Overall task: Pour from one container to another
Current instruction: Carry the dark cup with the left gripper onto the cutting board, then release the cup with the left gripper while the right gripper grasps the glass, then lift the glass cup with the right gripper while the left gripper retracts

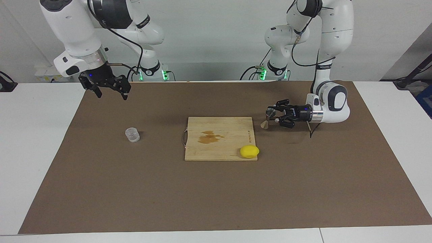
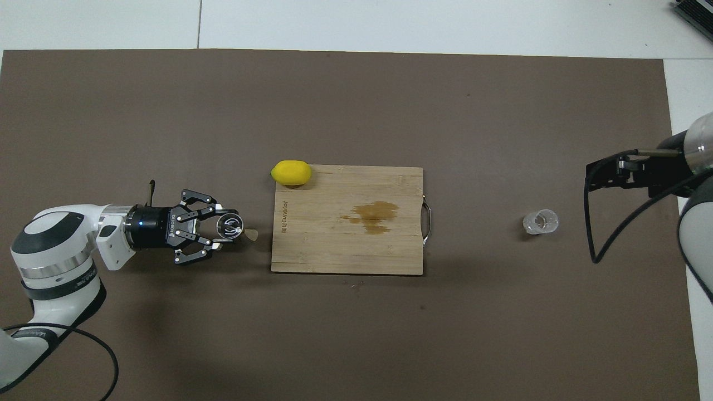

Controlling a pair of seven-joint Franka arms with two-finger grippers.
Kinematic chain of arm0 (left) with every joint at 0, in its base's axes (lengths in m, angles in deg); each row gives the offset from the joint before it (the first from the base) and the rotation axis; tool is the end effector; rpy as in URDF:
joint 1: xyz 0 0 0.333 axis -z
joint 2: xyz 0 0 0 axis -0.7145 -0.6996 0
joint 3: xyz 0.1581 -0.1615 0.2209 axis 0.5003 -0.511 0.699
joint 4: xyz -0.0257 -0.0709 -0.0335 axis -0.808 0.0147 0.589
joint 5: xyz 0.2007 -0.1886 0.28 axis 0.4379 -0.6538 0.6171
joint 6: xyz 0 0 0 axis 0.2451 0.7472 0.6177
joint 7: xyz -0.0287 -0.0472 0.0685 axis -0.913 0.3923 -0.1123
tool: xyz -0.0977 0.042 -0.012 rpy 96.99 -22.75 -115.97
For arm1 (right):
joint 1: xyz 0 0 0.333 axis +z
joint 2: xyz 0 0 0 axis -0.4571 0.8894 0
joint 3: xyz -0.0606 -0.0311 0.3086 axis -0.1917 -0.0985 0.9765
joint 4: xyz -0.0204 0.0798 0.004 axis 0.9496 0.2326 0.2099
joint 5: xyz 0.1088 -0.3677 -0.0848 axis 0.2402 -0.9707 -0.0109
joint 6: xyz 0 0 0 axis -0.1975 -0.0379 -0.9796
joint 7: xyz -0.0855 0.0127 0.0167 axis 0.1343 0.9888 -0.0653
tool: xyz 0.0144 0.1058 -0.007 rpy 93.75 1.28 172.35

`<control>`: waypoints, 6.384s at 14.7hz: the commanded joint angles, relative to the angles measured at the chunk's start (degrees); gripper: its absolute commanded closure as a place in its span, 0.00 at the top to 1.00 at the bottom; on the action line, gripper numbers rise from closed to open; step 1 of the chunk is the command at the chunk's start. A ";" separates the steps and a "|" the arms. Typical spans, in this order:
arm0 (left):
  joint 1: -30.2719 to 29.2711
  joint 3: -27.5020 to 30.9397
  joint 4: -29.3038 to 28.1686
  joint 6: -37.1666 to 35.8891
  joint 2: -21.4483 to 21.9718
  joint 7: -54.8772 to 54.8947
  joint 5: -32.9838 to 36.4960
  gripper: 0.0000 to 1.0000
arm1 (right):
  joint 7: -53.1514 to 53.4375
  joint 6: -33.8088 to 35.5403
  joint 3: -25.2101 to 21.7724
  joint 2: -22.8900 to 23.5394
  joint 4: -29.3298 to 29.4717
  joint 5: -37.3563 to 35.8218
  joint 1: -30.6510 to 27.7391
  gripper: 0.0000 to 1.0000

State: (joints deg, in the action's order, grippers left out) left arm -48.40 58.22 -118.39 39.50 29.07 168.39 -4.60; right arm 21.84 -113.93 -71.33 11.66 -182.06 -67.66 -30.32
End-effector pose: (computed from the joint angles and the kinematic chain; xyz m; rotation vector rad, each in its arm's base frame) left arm 0.4987 -0.0686 0.2759 1.1922 -1.1422 1.1092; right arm 0.5510 0.0212 0.5995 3.1075 -0.1926 -0.0401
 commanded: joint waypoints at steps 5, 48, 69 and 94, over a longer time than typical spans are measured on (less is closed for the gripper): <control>11.04 0.84 -6.24 8.50 5.60 -1.21 -13.65 0.00 | -1.31 0.82 0.18 -0.54 -0.10 0.75 -0.66 1.00; 38.65 1.28 -2.20 32.41 -2.40 24.27 -55.16 1.00 | 35.35 -25.29 -0.18 16.78 -28.49 45.04 -21.58 1.00; 3.08 1.63 -13.20 24.87 15.96 15.60 7.46 1.00 | 35.26 -25.73 0.00 15.90 -31.12 52.25 -19.47 0.40; -5.30 -3.46 30.92 0.87 23.25 -59.29 85.63 1.00 | 85.95 -32.84 0.09 9.13 -18.65 25.97 9.79 0.00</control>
State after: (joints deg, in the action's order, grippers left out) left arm -55.52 56.34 -89.14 40.23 51.65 111.82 77.38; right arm 104.26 -145.27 -71.23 19.55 -202.57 -39.55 -21.42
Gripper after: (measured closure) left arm 0.000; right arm 0.493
